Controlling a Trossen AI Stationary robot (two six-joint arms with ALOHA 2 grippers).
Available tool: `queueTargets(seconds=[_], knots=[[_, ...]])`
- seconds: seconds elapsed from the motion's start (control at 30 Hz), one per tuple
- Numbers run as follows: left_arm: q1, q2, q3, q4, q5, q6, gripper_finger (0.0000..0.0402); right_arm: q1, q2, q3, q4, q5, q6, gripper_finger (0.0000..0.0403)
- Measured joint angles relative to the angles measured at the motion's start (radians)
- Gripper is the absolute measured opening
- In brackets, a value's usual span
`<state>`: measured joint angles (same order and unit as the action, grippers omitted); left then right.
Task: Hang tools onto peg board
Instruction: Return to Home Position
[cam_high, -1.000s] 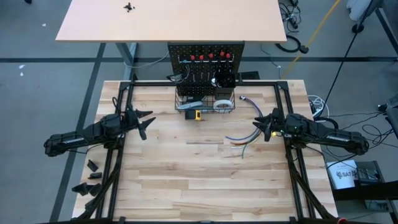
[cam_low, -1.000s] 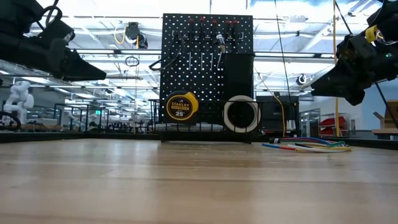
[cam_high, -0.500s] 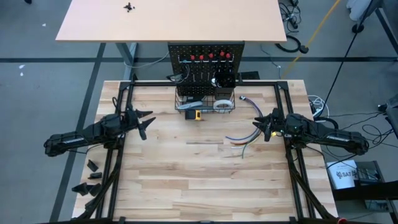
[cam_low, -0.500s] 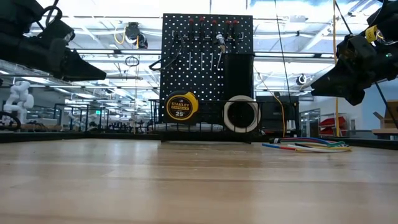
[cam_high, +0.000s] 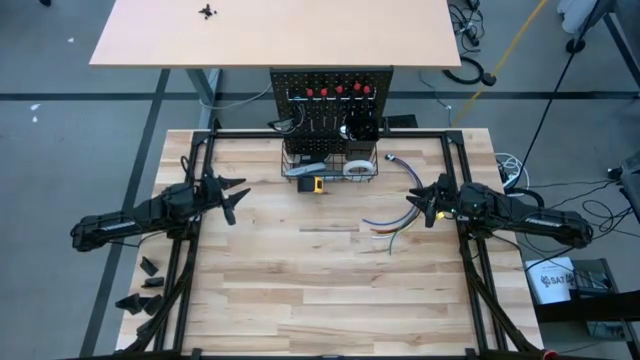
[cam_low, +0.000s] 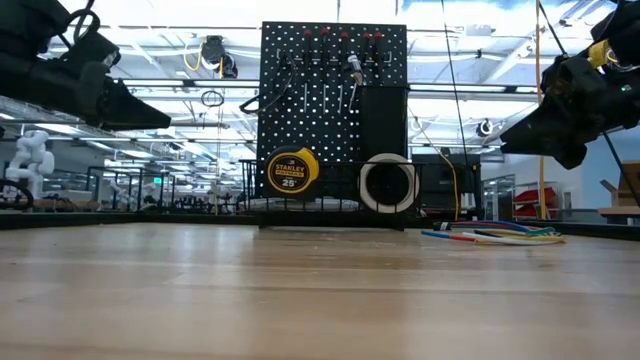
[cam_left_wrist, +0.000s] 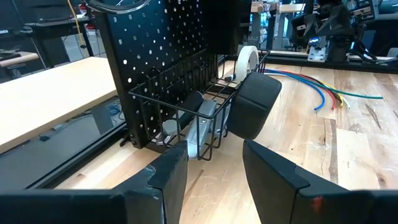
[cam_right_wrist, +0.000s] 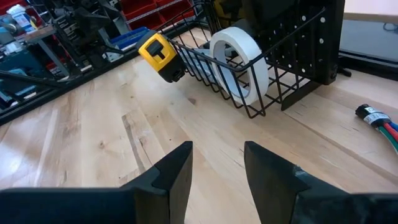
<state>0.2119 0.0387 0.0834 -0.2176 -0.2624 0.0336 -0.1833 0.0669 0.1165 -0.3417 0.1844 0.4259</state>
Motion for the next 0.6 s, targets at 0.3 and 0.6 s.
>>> queueTargets(seconds=[0.3,0.6], knots=[[0.000,0.000,0.000,0.000,-0.001,0.000,0.0157,0.029,0.001,0.000,0.000,-0.032,0.000,0.0139],[0.000,0.000,0.000,0.000,-0.001,0.000,0.0157,0.029,0.001,0.000,0.000,-0.032,0.000,0.0139]])
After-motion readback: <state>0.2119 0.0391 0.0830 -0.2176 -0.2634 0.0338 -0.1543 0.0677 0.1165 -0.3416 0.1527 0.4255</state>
